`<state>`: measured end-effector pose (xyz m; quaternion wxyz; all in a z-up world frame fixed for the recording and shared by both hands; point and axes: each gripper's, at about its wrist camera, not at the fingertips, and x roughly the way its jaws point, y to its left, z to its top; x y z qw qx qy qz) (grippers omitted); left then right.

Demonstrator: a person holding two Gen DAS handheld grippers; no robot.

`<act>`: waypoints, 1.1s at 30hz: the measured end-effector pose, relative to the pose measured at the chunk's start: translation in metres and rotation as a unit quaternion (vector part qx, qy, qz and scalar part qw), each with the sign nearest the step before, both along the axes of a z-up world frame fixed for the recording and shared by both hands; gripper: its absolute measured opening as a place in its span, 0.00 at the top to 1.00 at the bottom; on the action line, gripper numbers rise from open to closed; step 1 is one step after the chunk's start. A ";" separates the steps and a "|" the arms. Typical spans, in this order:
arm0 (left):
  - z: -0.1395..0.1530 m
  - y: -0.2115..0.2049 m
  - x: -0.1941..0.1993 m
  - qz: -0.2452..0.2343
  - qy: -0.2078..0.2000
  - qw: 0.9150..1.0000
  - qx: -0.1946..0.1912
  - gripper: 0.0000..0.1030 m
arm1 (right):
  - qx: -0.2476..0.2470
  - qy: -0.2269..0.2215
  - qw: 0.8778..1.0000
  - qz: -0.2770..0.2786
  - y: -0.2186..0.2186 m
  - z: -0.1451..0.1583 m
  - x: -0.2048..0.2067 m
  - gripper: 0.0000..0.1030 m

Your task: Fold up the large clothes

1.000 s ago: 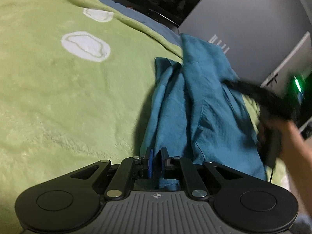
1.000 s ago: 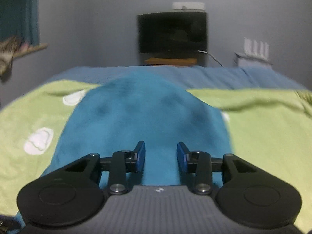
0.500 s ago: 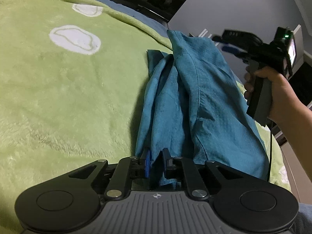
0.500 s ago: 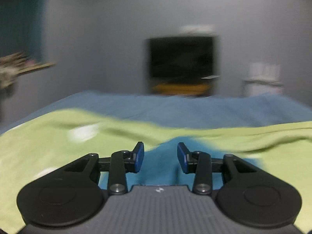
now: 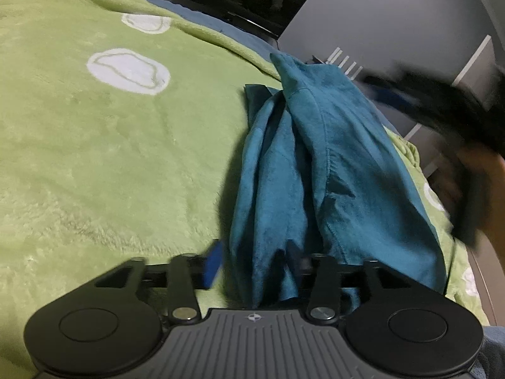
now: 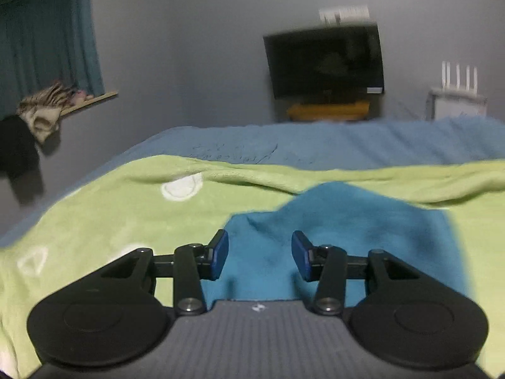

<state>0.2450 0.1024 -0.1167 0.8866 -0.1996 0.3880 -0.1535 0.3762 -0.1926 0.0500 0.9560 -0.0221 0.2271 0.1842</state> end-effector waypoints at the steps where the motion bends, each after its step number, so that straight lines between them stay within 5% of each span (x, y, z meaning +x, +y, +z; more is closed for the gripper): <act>1: 0.000 0.000 0.000 0.001 0.003 1.000 0.001 0.43 | -0.030 -0.010 0.999 -0.002 -0.009 -0.003 -0.020 0.56; 5: 0.004 0.001 -0.003 0.010 0.002 1.000 0.013 0.42 | -0.100 0.008 0.994 -0.031 -0.061 -0.012 -0.095 0.54; 10: 0.022 -0.002 -0.018 0.032 -0.025 0.998 0.041 0.32 | -0.081 0.073 0.992 -0.069 -0.113 -0.029 -0.168 0.54; 17: 0.059 -0.021 -0.051 0.066 -0.069 0.994 0.057 0.24 | -0.052 0.039 0.996 -0.055 -0.099 -0.034 -0.186 0.53; 23: 0.077 -0.046 -0.071 0.057 -0.092 0.993 0.048 0.24 | -0.080 0.032 0.995 -0.045 -0.088 -0.042 -0.188 0.53; 25: 0.077 -0.056 -0.069 0.047 -0.085 0.994 0.049 0.29 | -0.075 0.040 0.995 -0.049 -0.091 -0.045 -0.186 0.53; 28: 0.074 -0.066 -0.066 0.033 -0.066 0.996 0.042 0.64 | -0.061 0.050 0.995 -0.054 -0.096 -0.047 -0.185 0.53; 33: 0.065 -0.076 -0.060 0.008 -0.048 0.997 0.052 0.62 | -0.053 0.062 0.995 -0.058 -0.094 -0.053 -0.177 0.53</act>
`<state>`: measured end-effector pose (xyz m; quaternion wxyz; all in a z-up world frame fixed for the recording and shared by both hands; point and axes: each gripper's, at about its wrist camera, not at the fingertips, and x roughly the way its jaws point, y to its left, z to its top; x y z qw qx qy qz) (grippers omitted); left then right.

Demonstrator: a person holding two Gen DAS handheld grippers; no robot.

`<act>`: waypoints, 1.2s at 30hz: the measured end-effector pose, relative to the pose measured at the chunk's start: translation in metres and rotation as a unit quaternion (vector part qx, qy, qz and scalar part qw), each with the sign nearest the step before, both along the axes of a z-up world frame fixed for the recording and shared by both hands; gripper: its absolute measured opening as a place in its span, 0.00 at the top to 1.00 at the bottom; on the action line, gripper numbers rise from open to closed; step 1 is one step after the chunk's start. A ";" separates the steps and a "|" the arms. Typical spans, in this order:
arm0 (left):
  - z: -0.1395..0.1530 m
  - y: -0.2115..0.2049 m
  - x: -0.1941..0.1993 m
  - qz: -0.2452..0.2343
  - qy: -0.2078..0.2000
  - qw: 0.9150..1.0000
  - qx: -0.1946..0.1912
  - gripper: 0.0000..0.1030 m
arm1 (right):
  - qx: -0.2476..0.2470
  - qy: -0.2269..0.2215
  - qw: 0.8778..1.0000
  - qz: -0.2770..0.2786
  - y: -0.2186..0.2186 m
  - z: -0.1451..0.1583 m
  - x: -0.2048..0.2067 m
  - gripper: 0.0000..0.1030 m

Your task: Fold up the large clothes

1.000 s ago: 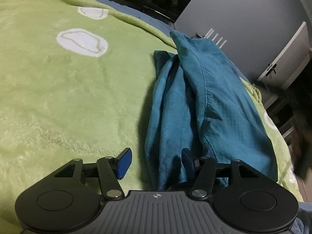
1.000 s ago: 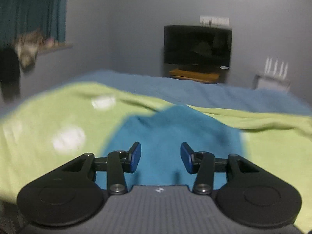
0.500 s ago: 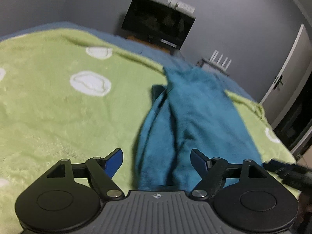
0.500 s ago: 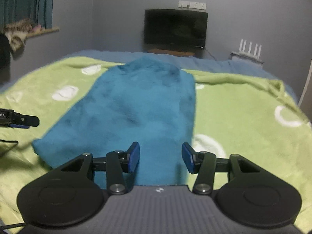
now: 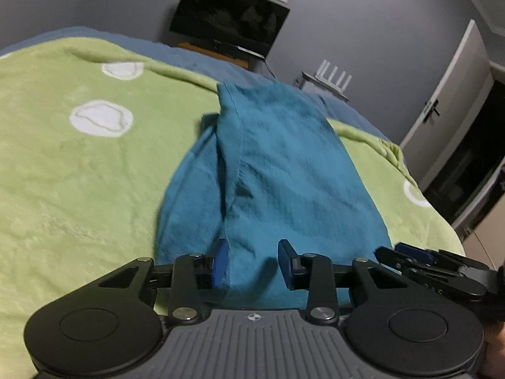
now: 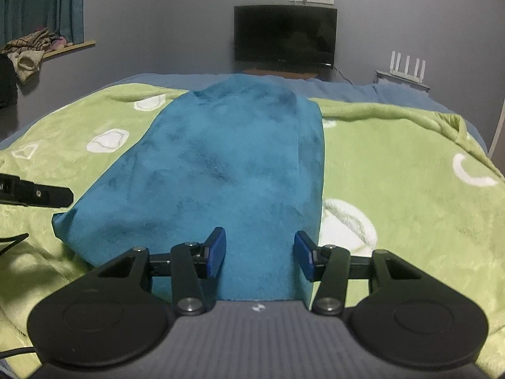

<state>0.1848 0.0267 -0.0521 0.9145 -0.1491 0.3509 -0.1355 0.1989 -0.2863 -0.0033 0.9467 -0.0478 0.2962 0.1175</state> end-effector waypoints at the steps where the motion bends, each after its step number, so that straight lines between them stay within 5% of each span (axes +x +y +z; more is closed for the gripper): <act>1: -0.002 -0.001 0.001 -0.003 0.004 1.000 0.003 0.61 | 0.002 0.002 1.000 -0.002 0.001 -0.002 0.002 0.53; 7: -0.010 -0.007 0.009 -0.011 0.011 1.000 0.017 0.62 | 0.027 0.010 1.000 -0.012 0.000 -0.010 0.010 0.52; 10: -0.012 -0.009 0.011 -0.011 0.014 0.999 0.034 0.89 | 0.028 0.012 0.999 -0.015 0.003 -0.013 0.015 0.51; 13: -0.016 -0.004 0.013 -0.012 0.020 0.999 0.024 0.93 | 0.037 0.010 0.999 -0.014 0.002 -0.013 0.016 0.49; 18: -0.018 -0.004 0.012 -0.011 0.024 0.999 0.035 0.94 | 0.074 -0.019 0.996 -0.050 -0.012 -0.009 0.016 0.48; 22: -0.021 -0.006 0.013 -0.016 0.029 0.998 0.045 0.94 | 0.096 0.037 0.990 -0.099 -0.030 -0.022 0.035 0.43; 31: -0.030 -0.010 0.019 -0.007 0.039 0.996 0.076 0.96 | 0.139 0.043 0.981 -0.127 -0.047 -0.033 0.043 0.26; 36: -0.030 -0.014 0.021 -0.008 0.033 0.995 0.093 0.96 | 0.164 0.035 0.975 -0.142 -0.056 -0.023 0.028 0.25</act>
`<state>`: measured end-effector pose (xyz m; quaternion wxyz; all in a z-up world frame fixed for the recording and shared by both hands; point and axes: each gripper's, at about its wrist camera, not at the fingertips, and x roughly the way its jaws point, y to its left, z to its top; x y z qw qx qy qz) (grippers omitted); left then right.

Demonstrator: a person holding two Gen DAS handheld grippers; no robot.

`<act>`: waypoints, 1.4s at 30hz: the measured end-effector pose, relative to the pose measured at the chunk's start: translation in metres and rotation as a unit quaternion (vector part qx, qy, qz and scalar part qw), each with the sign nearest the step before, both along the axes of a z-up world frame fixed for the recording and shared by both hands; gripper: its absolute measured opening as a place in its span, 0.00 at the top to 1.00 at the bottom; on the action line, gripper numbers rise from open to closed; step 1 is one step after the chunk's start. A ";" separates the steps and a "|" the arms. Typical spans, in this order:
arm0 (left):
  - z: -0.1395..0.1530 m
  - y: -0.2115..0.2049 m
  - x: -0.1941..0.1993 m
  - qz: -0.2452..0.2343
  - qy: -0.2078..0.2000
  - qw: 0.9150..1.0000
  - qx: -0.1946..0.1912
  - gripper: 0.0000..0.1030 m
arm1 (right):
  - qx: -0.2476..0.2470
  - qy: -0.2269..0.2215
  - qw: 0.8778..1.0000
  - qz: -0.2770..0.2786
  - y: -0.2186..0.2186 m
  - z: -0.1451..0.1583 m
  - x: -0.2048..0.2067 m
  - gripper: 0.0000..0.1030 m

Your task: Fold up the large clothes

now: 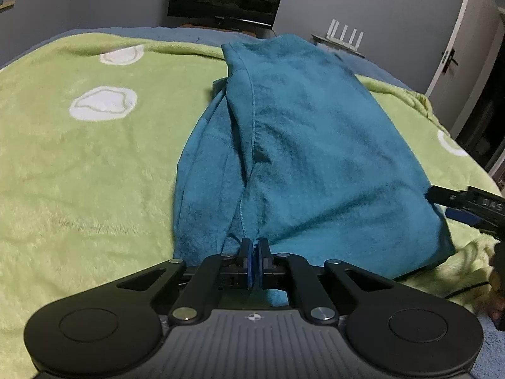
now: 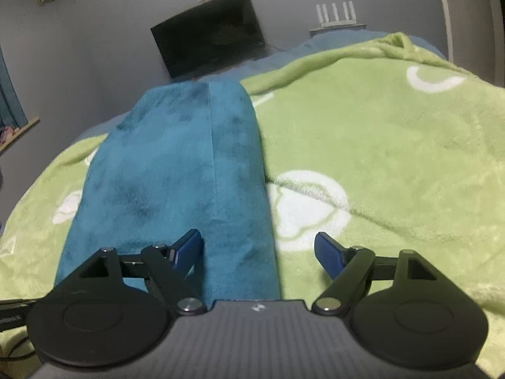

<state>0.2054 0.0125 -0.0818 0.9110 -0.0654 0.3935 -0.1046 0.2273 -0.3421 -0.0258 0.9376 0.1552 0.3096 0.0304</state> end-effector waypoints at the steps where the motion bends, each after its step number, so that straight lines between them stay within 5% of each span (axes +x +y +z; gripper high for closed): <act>1: 0.002 0.002 -0.002 0.003 -0.002 1.000 -0.007 0.96 | 0.015 0.009 1.000 -0.003 -0.004 0.002 -0.005 0.25; 4: 0.006 0.008 -0.009 0.006 -0.002 1.000 -0.030 0.93 | 0.075 0.081 0.994 0.003 -0.016 -0.003 -0.012 0.25; 6: 0.011 0.010 -0.014 0.006 -0.003 0.999 -0.045 0.71 | 0.097 0.084 0.992 0.006 -0.021 -0.002 -0.020 0.25; 8: 0.018 0.009 -0.022 0.000 -0.015 0.998 -0.054 0.34 | 0.089 0.065 0.994 0.003 -0.020 0.004 -0.028 0.25; 10: 0.025 0.006 -0.030 0.002 -0.029 0.999 -0.046 0.21 | 0.079 0.068 0.995 0.001 -0.017 0.006 -0.033 0.25; 20: 0.050 -0.006 -0.072 -0.015 -0.050 0.998 -0.022 0.12 | -0.044 0.035 0.995 0.085 0.034 0.029 -0.085 0.13; 25: 0.061 -0.010 -0.094 -0.010 -0.047 0.999 0.024 0.01 | -0.076 0.015 0.991 0.112 0.052 0.036 -0.116 0.11; 35: 0.052 -0.038 -0.113 -0.042 -0.042 0.988 0.143 0.01 | -0.121 -0.013 0.986 0.115 0.071 0.038 -0.133 0.07; 42: 0.051 -0.033 -0.115 -0.037 -0.044 0.989 0.134 0.01 | -0.128 -0.023 0.985 0.114 0.074 0.038 -0.138 0.06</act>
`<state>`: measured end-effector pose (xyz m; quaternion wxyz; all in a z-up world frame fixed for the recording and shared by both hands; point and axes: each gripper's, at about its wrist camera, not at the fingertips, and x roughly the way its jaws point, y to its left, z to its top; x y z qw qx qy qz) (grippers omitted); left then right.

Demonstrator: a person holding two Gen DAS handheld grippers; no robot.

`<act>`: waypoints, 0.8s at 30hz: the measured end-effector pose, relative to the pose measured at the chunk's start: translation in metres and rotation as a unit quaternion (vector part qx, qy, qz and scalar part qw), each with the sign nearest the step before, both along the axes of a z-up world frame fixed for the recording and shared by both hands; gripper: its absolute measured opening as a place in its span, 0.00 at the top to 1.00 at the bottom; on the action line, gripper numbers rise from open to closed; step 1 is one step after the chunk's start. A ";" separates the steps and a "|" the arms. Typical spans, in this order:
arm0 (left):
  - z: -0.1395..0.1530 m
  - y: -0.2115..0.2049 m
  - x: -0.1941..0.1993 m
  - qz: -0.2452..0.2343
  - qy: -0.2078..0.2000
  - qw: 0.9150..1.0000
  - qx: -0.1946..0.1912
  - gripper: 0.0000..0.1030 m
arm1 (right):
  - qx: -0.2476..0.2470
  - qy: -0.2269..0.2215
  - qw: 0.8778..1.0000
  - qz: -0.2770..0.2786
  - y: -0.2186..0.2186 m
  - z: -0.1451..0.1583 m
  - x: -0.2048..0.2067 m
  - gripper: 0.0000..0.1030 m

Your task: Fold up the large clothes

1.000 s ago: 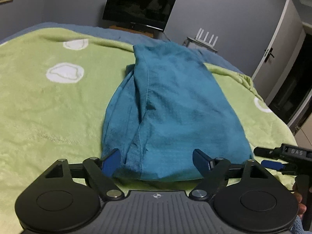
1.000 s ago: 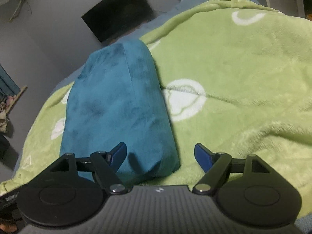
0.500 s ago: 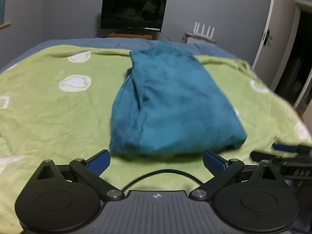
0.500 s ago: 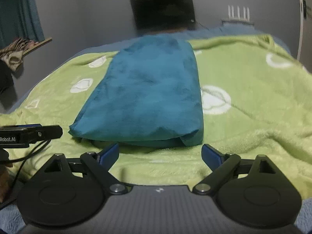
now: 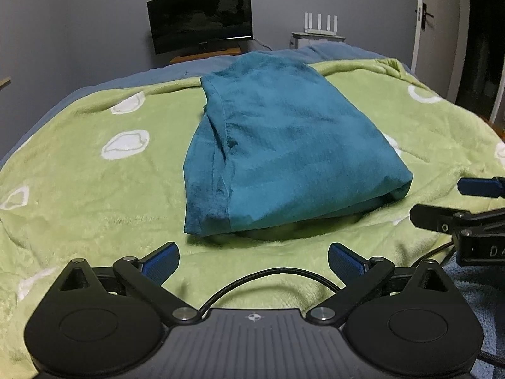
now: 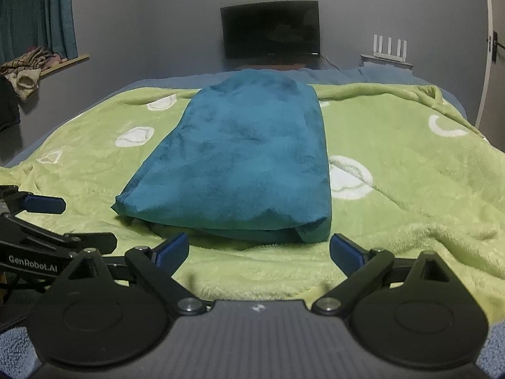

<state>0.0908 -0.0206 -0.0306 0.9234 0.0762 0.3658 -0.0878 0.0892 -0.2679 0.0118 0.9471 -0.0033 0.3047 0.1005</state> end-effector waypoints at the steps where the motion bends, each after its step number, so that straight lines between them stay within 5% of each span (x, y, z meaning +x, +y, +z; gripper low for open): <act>1: 0.000 0.001 0.000 0.000 -0.001 1.000 -0.002 0.01 | -0.001 -0.001 1.000 0.001 0.000 0.000 0.000 0.06; 24: 0.000 -0.003 -0.002 -0.005 -0.005 1.000 0.006 0.01 | -0.002 0.007 1.000 0.002 0.002 -0.002 0.002 0.06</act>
